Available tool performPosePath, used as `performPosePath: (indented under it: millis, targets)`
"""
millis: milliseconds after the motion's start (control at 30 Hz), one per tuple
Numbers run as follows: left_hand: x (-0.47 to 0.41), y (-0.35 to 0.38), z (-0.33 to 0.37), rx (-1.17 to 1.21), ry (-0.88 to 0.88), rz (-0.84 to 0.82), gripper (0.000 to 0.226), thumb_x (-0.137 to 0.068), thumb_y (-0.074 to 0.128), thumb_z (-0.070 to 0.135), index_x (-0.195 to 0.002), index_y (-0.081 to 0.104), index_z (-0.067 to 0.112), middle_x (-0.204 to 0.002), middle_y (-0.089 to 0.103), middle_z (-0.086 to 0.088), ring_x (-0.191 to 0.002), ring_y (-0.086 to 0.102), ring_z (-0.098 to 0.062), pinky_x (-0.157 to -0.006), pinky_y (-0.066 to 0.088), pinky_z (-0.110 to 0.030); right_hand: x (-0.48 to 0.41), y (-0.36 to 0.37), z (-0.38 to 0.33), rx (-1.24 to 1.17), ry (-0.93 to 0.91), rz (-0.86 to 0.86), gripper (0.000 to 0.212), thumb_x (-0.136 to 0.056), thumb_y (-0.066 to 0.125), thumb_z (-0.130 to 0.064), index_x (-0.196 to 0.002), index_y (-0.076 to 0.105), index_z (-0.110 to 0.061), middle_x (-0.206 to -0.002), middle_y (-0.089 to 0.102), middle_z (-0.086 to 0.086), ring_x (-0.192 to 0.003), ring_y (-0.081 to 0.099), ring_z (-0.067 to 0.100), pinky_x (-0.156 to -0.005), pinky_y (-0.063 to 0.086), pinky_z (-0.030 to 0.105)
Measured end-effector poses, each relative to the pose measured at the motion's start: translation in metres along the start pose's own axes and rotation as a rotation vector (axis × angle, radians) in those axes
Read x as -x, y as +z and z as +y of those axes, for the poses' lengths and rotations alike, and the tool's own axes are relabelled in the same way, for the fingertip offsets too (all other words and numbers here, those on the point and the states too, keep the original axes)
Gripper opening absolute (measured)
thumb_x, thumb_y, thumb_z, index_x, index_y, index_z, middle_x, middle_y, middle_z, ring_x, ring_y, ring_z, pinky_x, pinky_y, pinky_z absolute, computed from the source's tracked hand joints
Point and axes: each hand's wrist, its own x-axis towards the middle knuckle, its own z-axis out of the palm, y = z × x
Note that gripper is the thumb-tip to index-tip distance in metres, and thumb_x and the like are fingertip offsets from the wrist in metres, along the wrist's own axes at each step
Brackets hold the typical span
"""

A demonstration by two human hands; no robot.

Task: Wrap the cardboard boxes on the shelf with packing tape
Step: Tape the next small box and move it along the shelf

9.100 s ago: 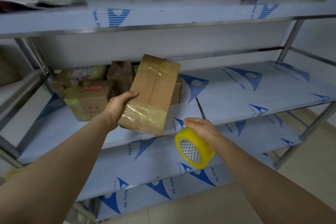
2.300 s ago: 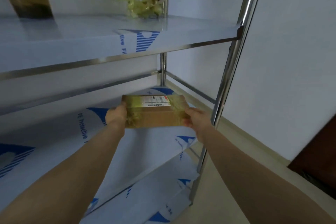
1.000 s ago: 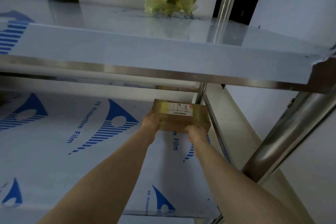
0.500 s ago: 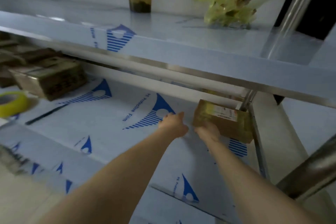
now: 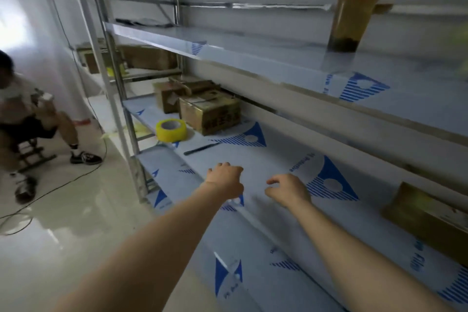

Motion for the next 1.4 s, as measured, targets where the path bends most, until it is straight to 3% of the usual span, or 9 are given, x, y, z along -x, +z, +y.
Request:
performPosePath:
  millis: [167,533,933,1133,1233,1400]
  targets:
    - [-0.018,-0.028,-0.109,0.004,-0.070,0.009,0.057,-0.093,0.048,0.025,-0.147,0.032,0.026,-0.143,0.039,-0.010,-0.134,0.033,-0.031,-0.108,0.033,-0.045,-0.046,0.051,-0.095,0.053,-0.058,-0.020,0.030,-0.082,0.057,-0.020,-0.106,0.070,-0.008,-0.113,0.067,0.013,-0.103,0.061,0.030,-0.087,0.053,0.041]
    - [-0.083,-0.091,-0.329,-0.063,-0.168,0.052,0.047,-0.092,0.048,0.025,-0.138,0.045,0.019,-0.133,0.049,-0.009,-0.126,0.043,-0.029,-0.103,0.040,-0.043,-0.161,0.165,-0.288,0.063,-0.195,-0.046,0.029,-0.084,0.056,-0.021,-0.107,0.068,-0.006,-0.115,0.064,0.017,-0.105,0.059,0.033,-0.090,0.050,0.046]
    - [-0.212,-0.126,-0.443,0.005,-0.176,0.079,0.046,-0.090,0.048,0.018,-0.136,0.049,0.016,-0.132,0.052,-0.006,-0.122,0.047,-0.026,-0.099,0.043,-0.037,-0.310,0.212,-0.392,0.088,-0.225,-0.059,0.027,-0.086,0.055,-0.017,-0.106,0.072,-0.012,-0.119,0.066,0.010,-0.111,0.057,0.030,-0.092,0.049,0.036]
    - [-0.305,-0.164,-0.482,0.017,-0.168,0.088,0.041,-0.090,0.052,0.018,-0.131,0.055,0.016,-0.130,0.056,-0.006,-0.117,0.053,-0.025,-0.093,0.048,-0.034,-0.410,0.221,-0.427,-0.166,-0.172,0.002,0.023,-0.086,0.054,-0.011,-0.100,0.072,-0.012,-0.107,0.070,0.008,-0.101,0.063,0.028,-0.085,0.053,0.034]
    - [-0.348,-0.176,-0.497,0.039,-0.148,0.087,0.043,-0.092,0.050,0.017,-0.135,0.051,0.016,-0.138,0.051,-0.005,-0.125,0.048,-0.024,-0.100,0.042,-0.033,-0.451,0.223,-0.435,-0.299,-0.081,0.079,0.023,-0.087,0.053,-0.008,-0.099,0.072,-0.011,-0.106,0.070,0.006,-0.099,0.063,0.025,-0.077,0.047,0.025]
    - [-0.416,-0.188,-0.511,0.114,-0.098,0.089,0.048,-0.095,0.049,0.019,-0.142,0.043,0.017,-0.146,0.044,-0.002,-0.133,0.041,-0.021,-0.107,0.034,-0.031,-0.503,0.224,-0.435,-0.437,0.081,0.249,0.013,-0.088,0.055,-0.008,-0.096,0.065,-0.011,-0.111,0.065,0.011,-0.101,0.062,0.028,-0.081,0.047,0.027]
